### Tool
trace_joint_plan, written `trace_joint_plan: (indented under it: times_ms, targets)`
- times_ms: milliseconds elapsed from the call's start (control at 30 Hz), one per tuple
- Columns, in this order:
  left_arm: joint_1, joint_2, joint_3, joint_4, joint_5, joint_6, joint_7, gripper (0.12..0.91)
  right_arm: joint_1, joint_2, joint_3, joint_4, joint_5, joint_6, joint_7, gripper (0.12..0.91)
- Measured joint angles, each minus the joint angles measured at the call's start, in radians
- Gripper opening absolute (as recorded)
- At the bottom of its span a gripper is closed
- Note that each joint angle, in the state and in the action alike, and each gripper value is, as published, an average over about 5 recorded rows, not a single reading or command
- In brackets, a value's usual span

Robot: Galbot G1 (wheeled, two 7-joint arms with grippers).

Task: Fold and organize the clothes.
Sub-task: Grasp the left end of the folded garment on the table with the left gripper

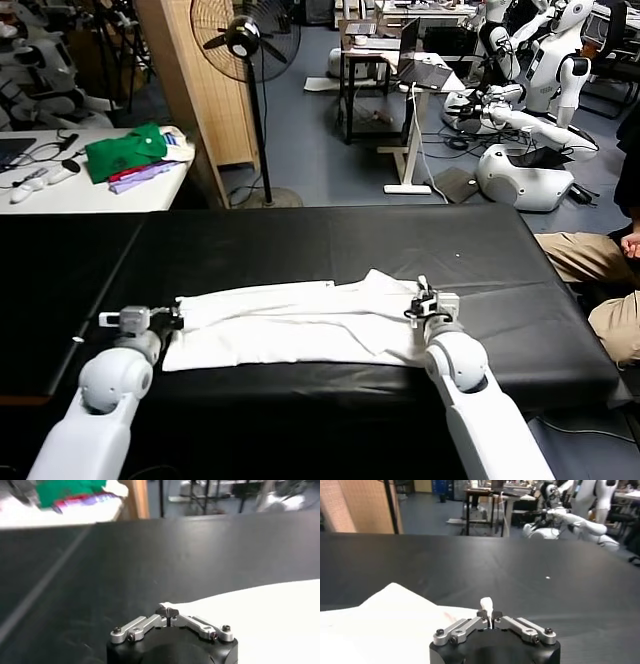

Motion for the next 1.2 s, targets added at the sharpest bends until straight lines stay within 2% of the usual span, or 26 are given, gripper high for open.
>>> trace_joint_plan:
  times_ms: [67,200,367,433,500,667,767,1100,1200]
  targets:
    - [-0.009,0.002,0.002,0.005,0.008,-0.012,0.004,0.191,-0.01,-0.006,0.008,0.015,0.004,-0.001,-0.011,0.253]
    - [-0.014,0.011,0.001,0.005,0.007,-0.024,0.017,0.405,-0.032,-0.027,0.029,0.053,0.02,-0.001,-0.019,0.453]
    - [-0.002,0.029,-0.013,-0.009,-0.027,-0.019,0.025,0.668,-0.058,-0.051,0.058,0.106,0.041,-0.002,-0.023,0.719]
    - [0.008,0.035,-0.024,-0.019,-0.056,-0.009,0.025,0.75,-0.065,-0.055,0.065,0.123,0.046,-0.002,-0.023,0.774]
    - [0.018,0.04,-0.036,-0.031,-0.094,0.008,0.023,0.786,-0.072,-0.056,0.069,0.138,0.049,-0.002,-0.024,0.791]
    - [0.047,0.039,-0.08,-0.069,-0.244,0.063,0.003,0.798,-0.085,-0.051,0.066,0.166,0.049,-0.002,-0.029,0.798]
    - [0.066,0.031,-0.099,-0.089,-0.289,0.068,0.002,0.798,-0.089,-0.05,0.066,0.178,0.05,-0.003,-0.032,0.798]
    - [0.123,-0.02,-0.093,-0.098,-0.198,0.021,0.039,0.798,-0.115,-0.068,0.078,0.222,0.051,-0.003,-0.042,0.798]
    - [0.131,-0.031,-0.092,-0.089,-0.184,0.004,0.043,0.755,-0.12,-0.068,0.079,0.228,0.045,-0.002,-0.044,0.798]
